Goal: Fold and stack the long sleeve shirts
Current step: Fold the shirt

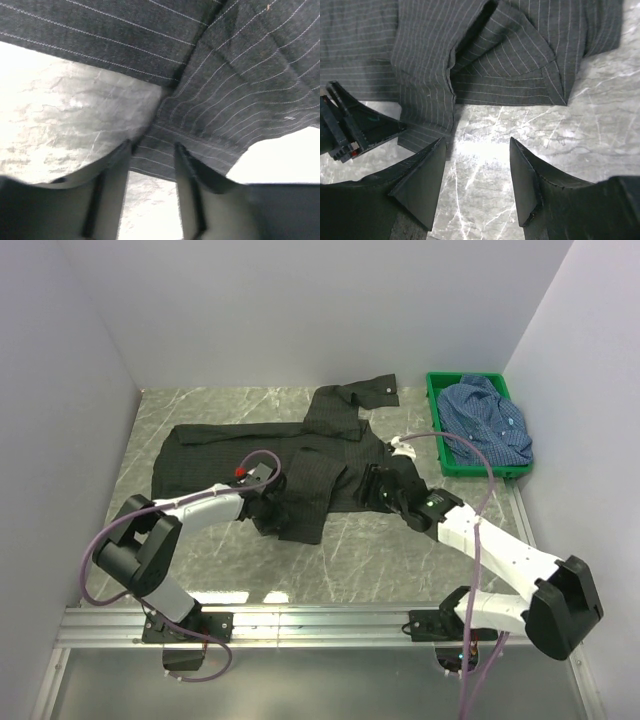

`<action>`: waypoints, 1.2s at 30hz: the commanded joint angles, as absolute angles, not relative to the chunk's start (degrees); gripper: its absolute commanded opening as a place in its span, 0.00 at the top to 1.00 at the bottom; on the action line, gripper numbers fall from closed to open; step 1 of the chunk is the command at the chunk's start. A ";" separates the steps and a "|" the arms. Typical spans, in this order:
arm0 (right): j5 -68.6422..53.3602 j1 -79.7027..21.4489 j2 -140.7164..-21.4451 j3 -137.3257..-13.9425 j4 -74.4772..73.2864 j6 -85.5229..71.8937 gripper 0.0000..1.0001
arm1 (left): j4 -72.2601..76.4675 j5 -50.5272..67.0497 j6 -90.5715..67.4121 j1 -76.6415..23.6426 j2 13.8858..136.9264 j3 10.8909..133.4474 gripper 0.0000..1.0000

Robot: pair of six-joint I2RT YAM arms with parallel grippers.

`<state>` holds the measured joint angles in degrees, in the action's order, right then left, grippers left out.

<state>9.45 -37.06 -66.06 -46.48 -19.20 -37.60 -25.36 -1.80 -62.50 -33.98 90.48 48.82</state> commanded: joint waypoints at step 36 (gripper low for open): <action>-4.22 -24.00 -95.36 -50.19 -9.40 -42.01 0.51 | -42.71 -40.41 -36.13 -29.80 87.97 76.18 1.00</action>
<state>-4.62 -24.47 -94.21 -49.01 -9.78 -41.43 -41.19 -30.81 -42.94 -30.98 88.33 70.13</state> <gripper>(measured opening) 0.488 0.013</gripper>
